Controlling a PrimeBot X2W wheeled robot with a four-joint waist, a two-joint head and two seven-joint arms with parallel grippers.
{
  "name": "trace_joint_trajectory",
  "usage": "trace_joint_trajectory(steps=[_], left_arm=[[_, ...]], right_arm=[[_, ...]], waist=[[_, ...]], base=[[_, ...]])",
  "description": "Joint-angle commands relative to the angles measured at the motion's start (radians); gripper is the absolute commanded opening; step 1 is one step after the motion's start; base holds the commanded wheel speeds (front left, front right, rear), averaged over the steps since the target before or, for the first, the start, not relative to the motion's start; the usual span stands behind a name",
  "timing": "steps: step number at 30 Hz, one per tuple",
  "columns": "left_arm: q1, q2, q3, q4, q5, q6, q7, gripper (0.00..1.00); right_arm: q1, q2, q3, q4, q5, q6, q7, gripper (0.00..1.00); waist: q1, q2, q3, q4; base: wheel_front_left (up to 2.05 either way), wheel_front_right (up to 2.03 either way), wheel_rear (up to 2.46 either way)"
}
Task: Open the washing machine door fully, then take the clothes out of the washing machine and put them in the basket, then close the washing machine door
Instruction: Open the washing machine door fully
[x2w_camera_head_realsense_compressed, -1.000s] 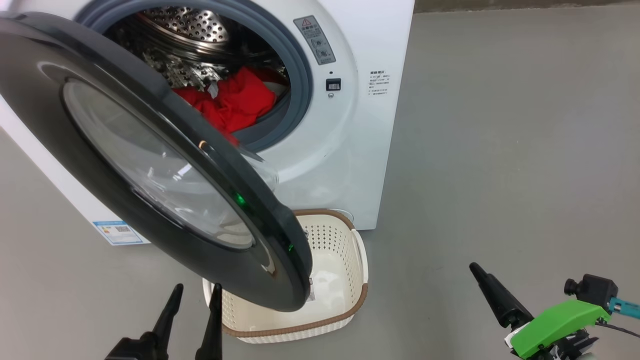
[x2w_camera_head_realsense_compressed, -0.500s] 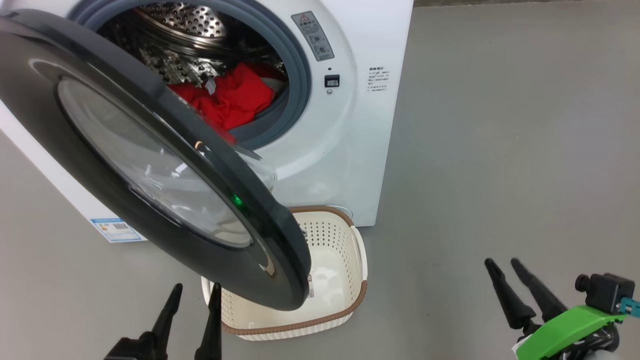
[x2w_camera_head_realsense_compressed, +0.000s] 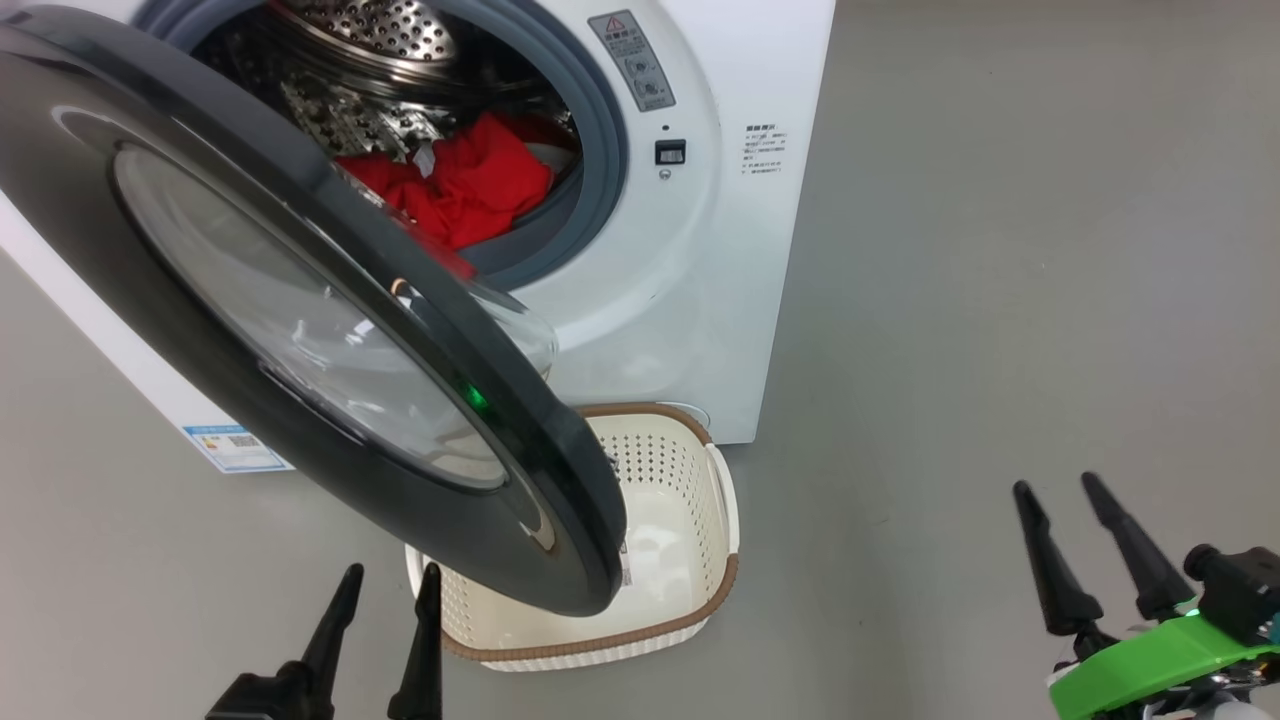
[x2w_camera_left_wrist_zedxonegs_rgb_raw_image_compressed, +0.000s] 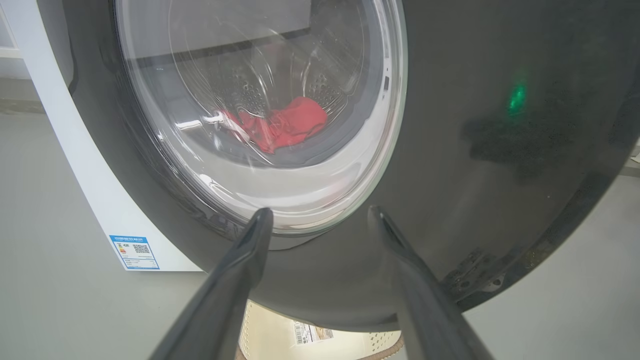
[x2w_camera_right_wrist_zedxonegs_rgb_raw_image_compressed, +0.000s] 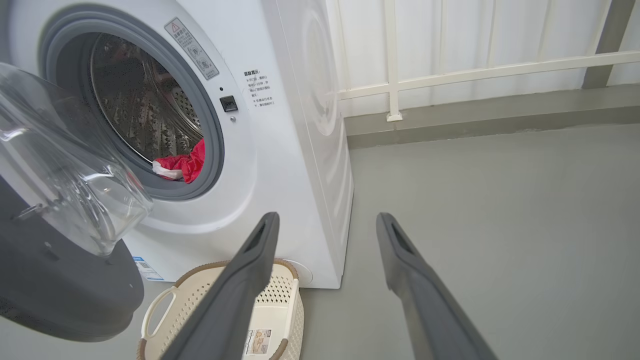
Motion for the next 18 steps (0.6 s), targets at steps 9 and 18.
trace_joint_trajectory(steps=[9, 18], left_arm=[[-0.029, 0.007, 0.036, -0.033, -0.005, 0.005, -0.012, 1.0], [-0.035, 0.007, 0.036, -0.031, -0.01, 0.005, -0.012, 1.0]], right_arm=[[0.053, 0.063, -0.086, -0.078, -0.126, 0.007, -0.012, 1.0], [0.058, 0.074, -0.089, -0.07, -0.133, 0.007, -0.012, 1.0]], waist=[[0.0, 0.0, 0.004, 0.005], [0.0, 0.0, 0.012, 0.005]], base=[[0.0, 0.0, 0.0], [0.0, 0.0, 0.0]])
